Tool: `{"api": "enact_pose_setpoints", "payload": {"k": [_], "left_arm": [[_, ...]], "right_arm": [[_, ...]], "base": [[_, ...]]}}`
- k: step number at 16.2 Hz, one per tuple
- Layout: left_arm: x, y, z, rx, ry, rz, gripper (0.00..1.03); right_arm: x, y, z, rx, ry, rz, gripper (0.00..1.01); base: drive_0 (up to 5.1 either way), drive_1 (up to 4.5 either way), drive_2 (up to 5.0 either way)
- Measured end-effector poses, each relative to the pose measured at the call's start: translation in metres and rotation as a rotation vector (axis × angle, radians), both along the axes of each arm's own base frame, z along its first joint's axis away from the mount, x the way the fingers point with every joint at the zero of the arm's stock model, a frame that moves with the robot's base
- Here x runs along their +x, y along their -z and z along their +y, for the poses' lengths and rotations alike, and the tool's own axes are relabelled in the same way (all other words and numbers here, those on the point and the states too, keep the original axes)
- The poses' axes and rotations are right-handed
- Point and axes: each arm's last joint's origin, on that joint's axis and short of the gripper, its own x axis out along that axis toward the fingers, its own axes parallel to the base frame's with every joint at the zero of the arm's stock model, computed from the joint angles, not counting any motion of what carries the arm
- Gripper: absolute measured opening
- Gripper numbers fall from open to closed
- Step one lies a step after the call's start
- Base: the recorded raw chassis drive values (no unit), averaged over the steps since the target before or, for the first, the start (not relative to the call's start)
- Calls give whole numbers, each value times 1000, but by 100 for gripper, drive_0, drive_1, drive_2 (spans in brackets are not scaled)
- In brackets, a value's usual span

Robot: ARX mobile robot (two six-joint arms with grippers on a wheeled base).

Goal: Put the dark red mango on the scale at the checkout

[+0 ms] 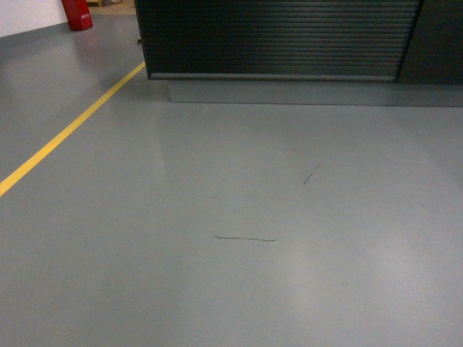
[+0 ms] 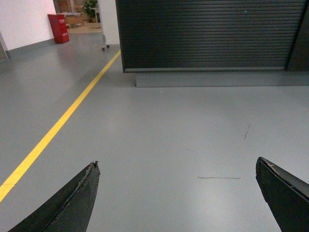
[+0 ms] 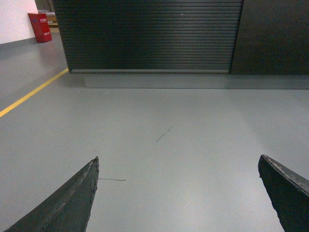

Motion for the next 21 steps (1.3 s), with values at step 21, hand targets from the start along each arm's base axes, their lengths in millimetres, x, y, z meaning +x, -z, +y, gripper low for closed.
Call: {"api": "enact_pose_setpoints", "payload": {"k": [21], "left_arm": [[0,0,0,0,0,2,98]], "right_arm": [[0,0,0,0,0,2,98]], "base": [[-4,243,-251]]}}
